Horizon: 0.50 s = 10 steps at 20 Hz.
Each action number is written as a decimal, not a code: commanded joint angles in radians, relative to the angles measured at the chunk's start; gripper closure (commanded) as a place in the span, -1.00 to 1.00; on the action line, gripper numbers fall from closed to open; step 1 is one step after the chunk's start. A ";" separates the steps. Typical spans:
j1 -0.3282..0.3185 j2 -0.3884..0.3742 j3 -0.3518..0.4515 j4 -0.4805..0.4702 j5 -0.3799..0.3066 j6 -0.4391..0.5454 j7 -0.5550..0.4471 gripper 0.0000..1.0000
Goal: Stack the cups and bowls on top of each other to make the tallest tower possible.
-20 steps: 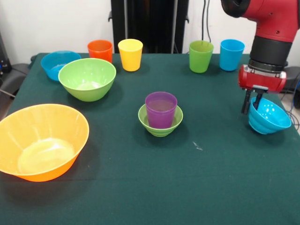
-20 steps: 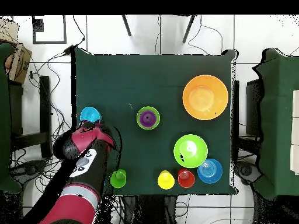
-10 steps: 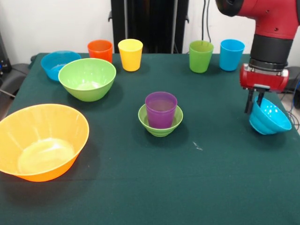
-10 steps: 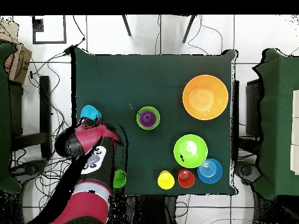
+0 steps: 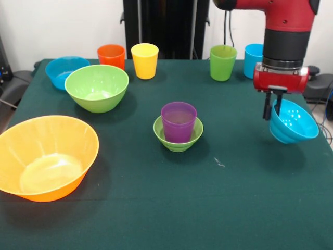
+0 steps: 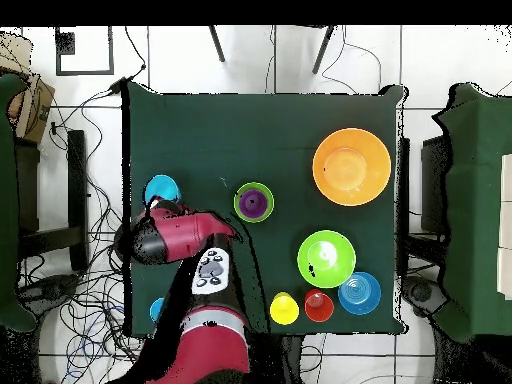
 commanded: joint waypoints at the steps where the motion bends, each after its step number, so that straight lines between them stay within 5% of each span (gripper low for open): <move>1: -0.129 -0.103 0.295 0.159 -0.096 0.085 -0.085 1.00; 10: -0.312 -0.164 0.473 0.258 -0.163 0.142 -0.159 1.00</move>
